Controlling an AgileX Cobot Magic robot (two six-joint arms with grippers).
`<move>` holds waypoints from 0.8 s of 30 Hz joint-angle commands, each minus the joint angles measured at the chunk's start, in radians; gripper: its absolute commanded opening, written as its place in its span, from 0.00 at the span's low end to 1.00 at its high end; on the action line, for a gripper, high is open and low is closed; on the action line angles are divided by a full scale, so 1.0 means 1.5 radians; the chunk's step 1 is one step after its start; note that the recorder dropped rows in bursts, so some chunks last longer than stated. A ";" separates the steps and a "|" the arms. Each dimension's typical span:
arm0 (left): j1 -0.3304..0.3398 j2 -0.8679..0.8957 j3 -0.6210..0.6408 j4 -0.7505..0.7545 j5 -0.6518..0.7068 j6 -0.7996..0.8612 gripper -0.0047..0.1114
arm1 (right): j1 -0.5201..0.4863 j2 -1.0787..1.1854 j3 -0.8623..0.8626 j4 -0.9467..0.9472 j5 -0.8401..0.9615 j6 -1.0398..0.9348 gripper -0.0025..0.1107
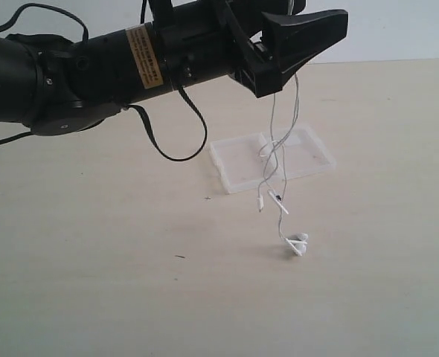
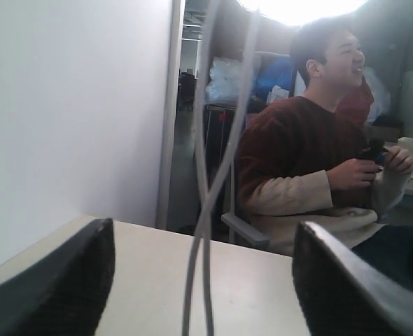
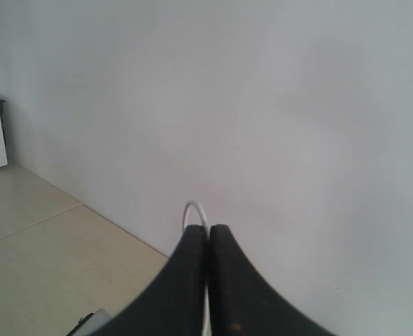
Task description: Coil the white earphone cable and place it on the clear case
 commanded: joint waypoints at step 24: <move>-0.002 0.000 -0.004 -0.005 -0.005 0.010 0.04 | 0.001 0.002 0.002 0.002 0.010 0.000 0.02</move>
